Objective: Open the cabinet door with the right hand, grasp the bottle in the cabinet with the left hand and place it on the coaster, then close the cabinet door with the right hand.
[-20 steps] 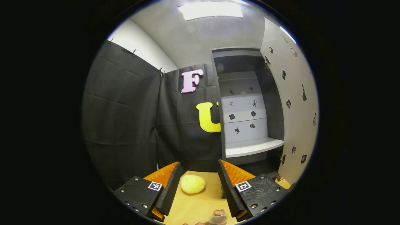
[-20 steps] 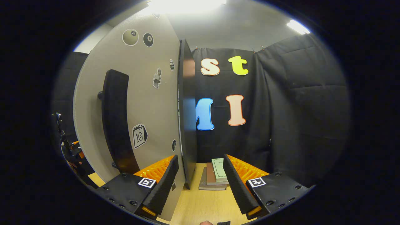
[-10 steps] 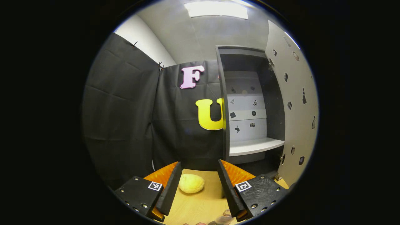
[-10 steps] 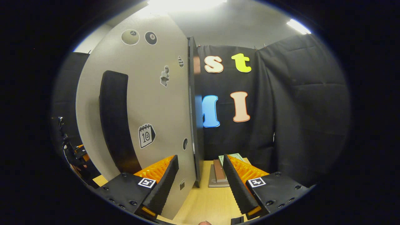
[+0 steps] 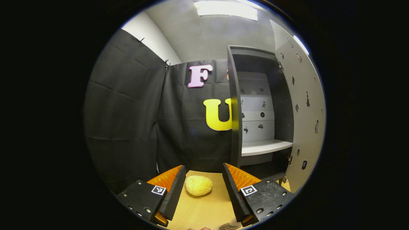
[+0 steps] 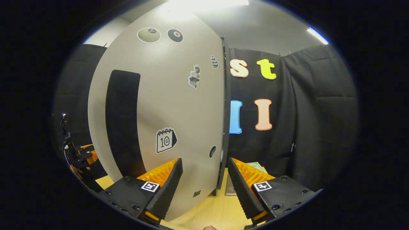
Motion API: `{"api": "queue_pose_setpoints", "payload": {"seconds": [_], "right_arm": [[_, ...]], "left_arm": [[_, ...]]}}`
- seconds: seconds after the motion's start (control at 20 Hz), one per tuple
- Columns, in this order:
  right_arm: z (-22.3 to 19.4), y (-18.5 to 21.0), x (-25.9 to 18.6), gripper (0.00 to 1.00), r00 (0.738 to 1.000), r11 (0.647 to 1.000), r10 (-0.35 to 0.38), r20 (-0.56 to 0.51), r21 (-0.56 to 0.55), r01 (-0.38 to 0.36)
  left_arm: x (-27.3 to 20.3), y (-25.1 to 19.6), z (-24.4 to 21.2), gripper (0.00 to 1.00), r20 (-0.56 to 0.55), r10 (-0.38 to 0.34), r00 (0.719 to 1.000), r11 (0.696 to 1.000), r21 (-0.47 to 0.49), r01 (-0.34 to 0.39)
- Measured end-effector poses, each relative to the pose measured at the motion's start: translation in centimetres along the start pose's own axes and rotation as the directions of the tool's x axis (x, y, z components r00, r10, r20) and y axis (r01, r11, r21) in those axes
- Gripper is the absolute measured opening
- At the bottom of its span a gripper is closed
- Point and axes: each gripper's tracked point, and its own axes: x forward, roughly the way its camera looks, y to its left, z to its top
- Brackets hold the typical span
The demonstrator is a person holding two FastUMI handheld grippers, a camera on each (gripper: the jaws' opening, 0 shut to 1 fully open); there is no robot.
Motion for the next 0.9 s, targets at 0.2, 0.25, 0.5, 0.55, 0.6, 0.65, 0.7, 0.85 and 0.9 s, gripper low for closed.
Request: {"api": "queue_pose_setpoints", "payload": {"seconds": [0.2, 0.25, 0.5, 0.55, 0.6, 0.65, 0.7, 0.85, 0.9], "right_arm": [[0.3, 2.3, 1.6, 0.87, 1.000, 1.000, 0.025, 0.004, -0.004, -0.025], [0.4, 3.0, 2.0, 0.87, 0.999, 0.999, 0.032, 0.005, -0.005, -0.032], [0.7, 6.5, 4.4, 0.87, 0.998, 0.998, 0.064, 0.009, -0.010, -0.064], [0.7, 7.4, 4.9, 0.87, 0.997, 0.997, 0.073, 0.009, -0.013, -0.073], [0.7, 8.3, 5.5, 0.87, 0.997, 0.997, 0.082, 0.009, -0.015, -0.082], [0.8, 9.2, 6.2, 0.87, 0.996, 0.996, 0.089, 0.012, -0.014, -0.089], [0.7, 10.1, 6.9, 0.87, 0.995, 0.995, 0.097, 0.016, -0.013, -0.096], [1.1, 12.3, 9.1, 0.88, 0.993, 0.994, 0.113, 0.036, -0.012, -0.112], [1.3, 12.8, 9.9, 0.87, 0.993, 0.993, 0.114, 0.044, -0.009, -0.114]], "left_arm": [[-0.1, 1.4, -0.4, 0.67, -0.005, 0.004, 1.000, 1.000, -0.008, -0.004], [0.1, 1.9, -0.6, 0.67, -0.009, 0.004, 1.000, 1.000, -0.012, -0.004], [0.3, 4.4, -1.8, 0.65, -0.034, 0.012, 0.999, 1.000, -0.011, -0.013], [0.0, 5.0, -2.2, 0.67, -0.038, 0.015, 0.999, 1.000, -0.008, -0.015], [0.0, 5.6, -2.3, 0.67, -0.041, 0.018, 0.999, 1.000, -0.006, -0.018], [0.1, 6.1, -2.4, 0.67, -0.043, 0.017, 0.999, 1.000, -0.008, -0.018], [0.1, 6.5, -2.6, 0.67, -0.044, 0.015, 0.999, 1.000, -0.014, -0.016], [0.2, 7.4, -2.6, 0.67, -0.043, 0.009, 0.999, 1.000, -0.018, -0.010], [0.2, 7.8, -2.4, 0.67, -0.036, 0.009, 0.999, 1.000, -0.013, -0.010]]}}
